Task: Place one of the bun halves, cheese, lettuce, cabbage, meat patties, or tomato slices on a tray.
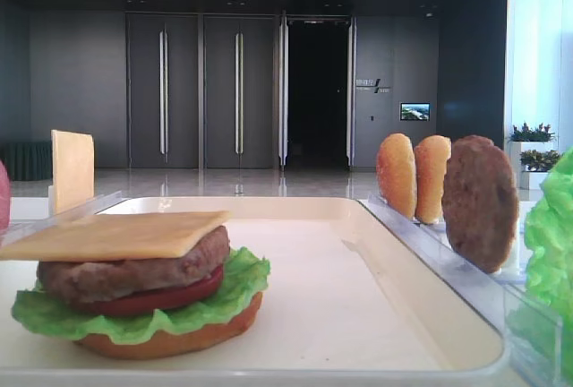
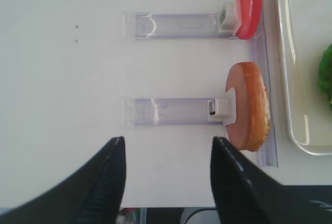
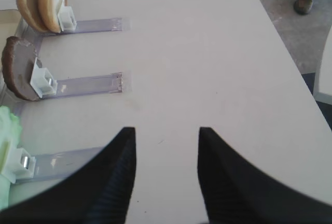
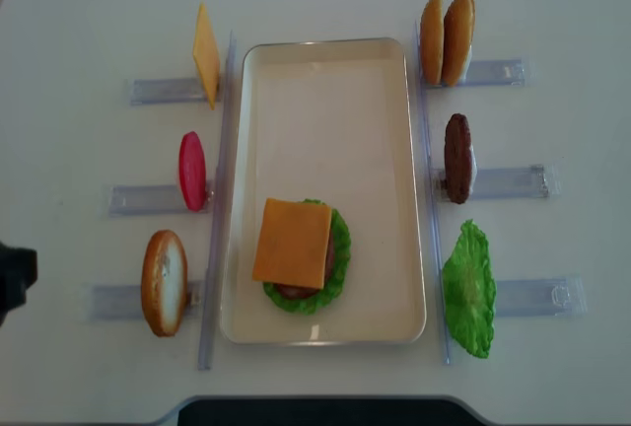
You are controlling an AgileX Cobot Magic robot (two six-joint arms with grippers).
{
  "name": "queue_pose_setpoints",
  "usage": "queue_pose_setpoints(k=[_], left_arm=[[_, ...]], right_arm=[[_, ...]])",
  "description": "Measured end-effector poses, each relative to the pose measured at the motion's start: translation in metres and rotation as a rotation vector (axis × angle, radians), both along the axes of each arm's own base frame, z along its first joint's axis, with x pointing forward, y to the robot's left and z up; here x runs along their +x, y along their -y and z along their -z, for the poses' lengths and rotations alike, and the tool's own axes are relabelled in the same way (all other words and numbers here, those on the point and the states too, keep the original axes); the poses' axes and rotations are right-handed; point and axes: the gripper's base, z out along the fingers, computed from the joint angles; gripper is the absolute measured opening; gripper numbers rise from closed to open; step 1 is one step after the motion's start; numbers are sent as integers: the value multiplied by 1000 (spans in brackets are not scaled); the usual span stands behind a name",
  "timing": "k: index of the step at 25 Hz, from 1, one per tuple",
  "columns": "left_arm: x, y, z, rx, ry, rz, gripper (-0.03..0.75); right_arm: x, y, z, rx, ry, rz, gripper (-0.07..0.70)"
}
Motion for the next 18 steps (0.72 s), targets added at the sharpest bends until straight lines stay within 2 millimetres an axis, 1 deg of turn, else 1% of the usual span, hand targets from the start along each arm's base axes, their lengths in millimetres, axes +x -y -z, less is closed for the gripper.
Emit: queue_pose_setpoints(k=[4, 8, 14, 18], left_arm=[[-29, 4, 7, 13, 106, 0, 398], [-52, 7, 12, 21, 210, -5, 398], [-74, 9, 27, 33, 313, -5, 379], [-83, 10, 37, 40, 368, -5, 361]], right_arm=[[0, 0, 0, 0, 0, 0, 305], [0, 0, 0, 0, 0, 0, 305], [0, 0, 0, 0, 0, 0, 305], [0, 0, 0, 0, 0, 0, 305]])
